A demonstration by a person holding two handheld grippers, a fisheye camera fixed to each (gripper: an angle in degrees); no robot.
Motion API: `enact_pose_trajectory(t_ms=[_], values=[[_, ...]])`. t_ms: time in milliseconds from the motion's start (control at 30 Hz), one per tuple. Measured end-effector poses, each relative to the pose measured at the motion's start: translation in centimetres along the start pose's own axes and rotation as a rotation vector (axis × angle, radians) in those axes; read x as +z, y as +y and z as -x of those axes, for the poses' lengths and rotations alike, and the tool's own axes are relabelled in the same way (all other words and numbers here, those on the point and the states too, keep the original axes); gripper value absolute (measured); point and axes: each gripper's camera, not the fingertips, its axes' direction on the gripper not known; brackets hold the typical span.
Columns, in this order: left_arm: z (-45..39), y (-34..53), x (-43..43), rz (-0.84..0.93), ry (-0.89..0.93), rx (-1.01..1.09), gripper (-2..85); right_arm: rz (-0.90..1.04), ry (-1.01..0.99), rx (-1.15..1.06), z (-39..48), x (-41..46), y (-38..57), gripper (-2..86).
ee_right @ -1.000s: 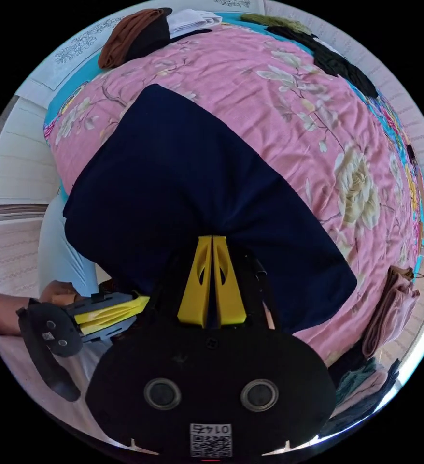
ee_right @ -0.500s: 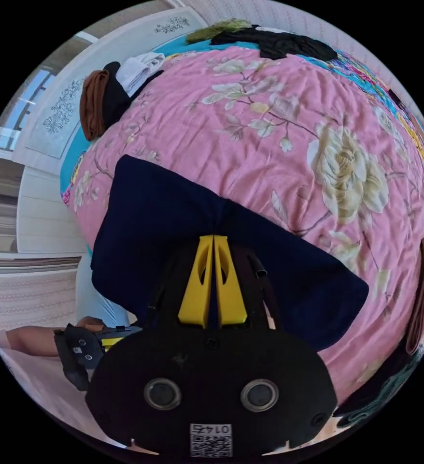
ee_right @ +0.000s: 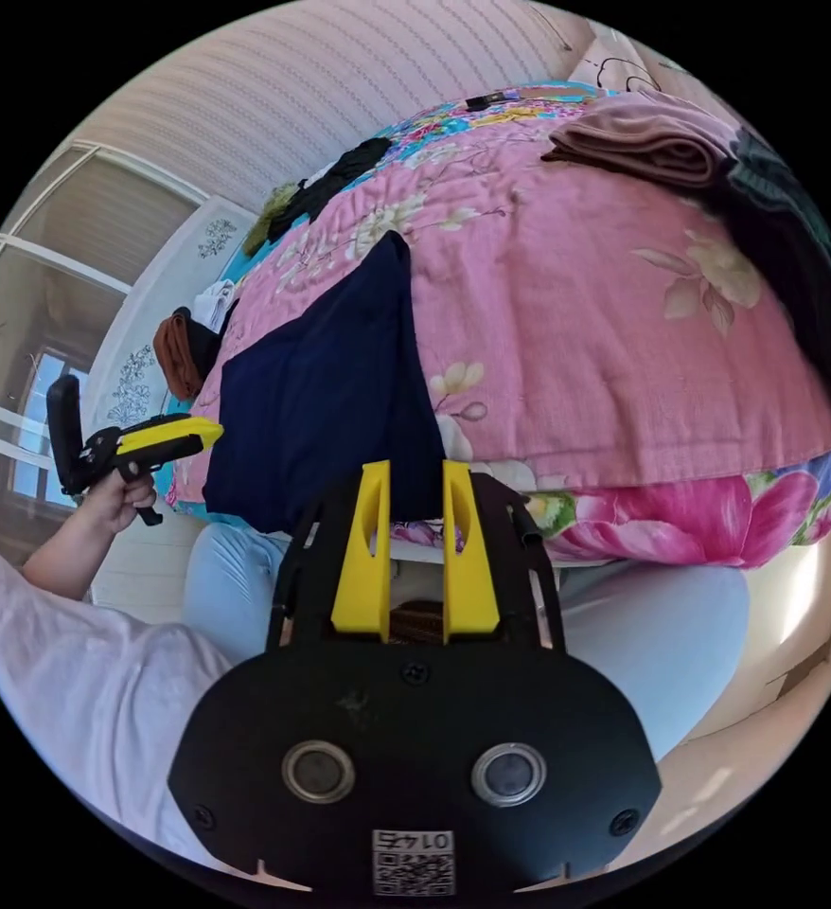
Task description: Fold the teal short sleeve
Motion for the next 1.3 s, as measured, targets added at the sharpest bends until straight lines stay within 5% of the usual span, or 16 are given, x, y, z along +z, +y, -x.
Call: enact_pose_trajectory(t_ms=[633,967,1300], values=[[4.2,-24.0,8.4,0.136,-0.006,-0.083,5.7,0.061,-0.093,-0.086,-2.9,0.9,0.0,0.7],[6.3,-25.0,10.4,0.238,-0.038,-0.093,1.2,0.1,-0.129,-0.117,-1.6,2.4,-0.7,0.4],[12.6,-18.3,0.0,0.085,-0.005,-0.089,-0.7,0.082,-0.347,-0.374,6.5,3.3,-1.9,0.3]])
